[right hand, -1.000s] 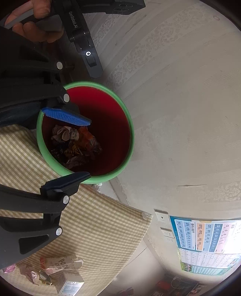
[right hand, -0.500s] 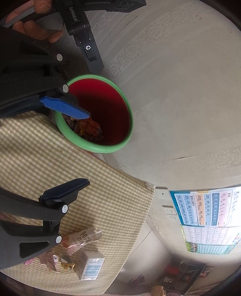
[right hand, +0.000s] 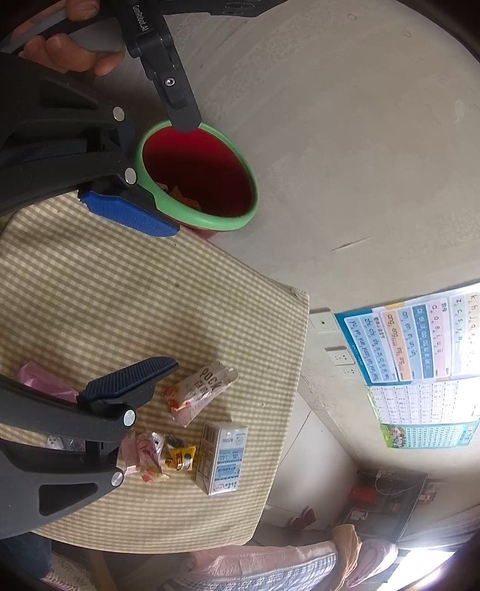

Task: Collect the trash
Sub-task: 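Move both open tools back over the remaining items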

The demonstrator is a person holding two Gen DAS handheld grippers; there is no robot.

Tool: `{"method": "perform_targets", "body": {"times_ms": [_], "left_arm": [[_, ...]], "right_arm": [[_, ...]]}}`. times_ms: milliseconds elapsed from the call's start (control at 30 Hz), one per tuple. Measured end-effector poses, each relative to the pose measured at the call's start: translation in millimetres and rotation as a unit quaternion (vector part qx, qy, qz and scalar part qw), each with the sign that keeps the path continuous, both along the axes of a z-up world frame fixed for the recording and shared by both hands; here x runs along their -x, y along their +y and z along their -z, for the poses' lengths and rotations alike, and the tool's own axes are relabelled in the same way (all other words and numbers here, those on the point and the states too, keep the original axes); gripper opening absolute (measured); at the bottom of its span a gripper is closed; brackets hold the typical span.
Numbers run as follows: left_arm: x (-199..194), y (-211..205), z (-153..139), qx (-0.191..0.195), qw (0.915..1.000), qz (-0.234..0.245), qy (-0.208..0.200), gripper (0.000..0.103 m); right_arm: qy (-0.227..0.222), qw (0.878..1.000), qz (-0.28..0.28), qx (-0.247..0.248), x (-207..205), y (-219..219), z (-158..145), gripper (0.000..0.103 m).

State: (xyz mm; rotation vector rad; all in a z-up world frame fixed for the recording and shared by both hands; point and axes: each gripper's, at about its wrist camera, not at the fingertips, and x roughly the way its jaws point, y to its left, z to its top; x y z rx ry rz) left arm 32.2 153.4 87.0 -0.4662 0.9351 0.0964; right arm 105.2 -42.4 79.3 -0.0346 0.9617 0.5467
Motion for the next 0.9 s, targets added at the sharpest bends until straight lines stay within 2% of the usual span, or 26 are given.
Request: {"method": "perform_targets", "body": {"times_ms": [567,900], "left_arm": [[-37.2,-101.7,3.5,-0.01,0.9964,0.083,0.01,0.097],[-65.1,-137.0,14.0,-0.017,0.9935,0.11,0.026,0.097]], "right_arm": [[0.012,0.994,0.111,0.002,-2.7,-137.0,16.8,0.066],[0.032,0.989,0.141,-0.004,-18.1,-175.9,31.7,0.066]]}}
